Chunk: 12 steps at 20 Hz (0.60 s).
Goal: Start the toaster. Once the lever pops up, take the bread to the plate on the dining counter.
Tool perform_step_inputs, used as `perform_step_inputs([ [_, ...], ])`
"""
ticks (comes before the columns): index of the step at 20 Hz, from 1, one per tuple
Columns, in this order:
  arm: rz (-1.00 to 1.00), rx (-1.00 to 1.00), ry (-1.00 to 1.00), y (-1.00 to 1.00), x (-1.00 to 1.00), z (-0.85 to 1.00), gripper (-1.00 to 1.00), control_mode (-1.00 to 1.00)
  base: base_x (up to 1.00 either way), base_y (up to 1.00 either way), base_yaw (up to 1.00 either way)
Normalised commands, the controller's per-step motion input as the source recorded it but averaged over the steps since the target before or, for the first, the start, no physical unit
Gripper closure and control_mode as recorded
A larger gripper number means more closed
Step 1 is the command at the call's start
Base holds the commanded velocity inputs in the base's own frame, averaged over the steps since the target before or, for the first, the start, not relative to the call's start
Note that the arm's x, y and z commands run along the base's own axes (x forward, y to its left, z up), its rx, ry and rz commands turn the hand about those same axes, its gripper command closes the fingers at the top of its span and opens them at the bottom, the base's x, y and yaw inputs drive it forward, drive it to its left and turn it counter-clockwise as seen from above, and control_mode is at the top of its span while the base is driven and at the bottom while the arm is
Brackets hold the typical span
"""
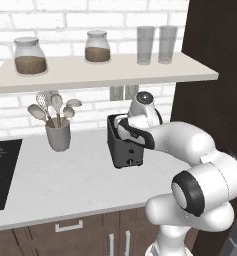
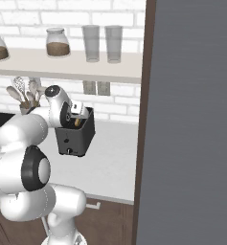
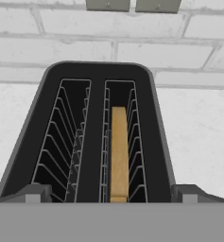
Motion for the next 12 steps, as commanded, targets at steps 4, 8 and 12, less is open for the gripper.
perform_step_inputs([
  [4, 0.00, 0.00, 0.00, 0.00, 0.00, 0.00, -1.00, -1.00, 0.00, 0.00, 0.00],
  [8, 0.00, 0.00, 0.00, 0.00, 0.00, 0.00, -1.00, -1.00, 0.00, 0.00, 0.00],
  [12, 0.00, 0.00, 0.00, 0.00, 0.00, 0.00, -1.00, -1.00, 0.00, 0.00, 0.00],
])
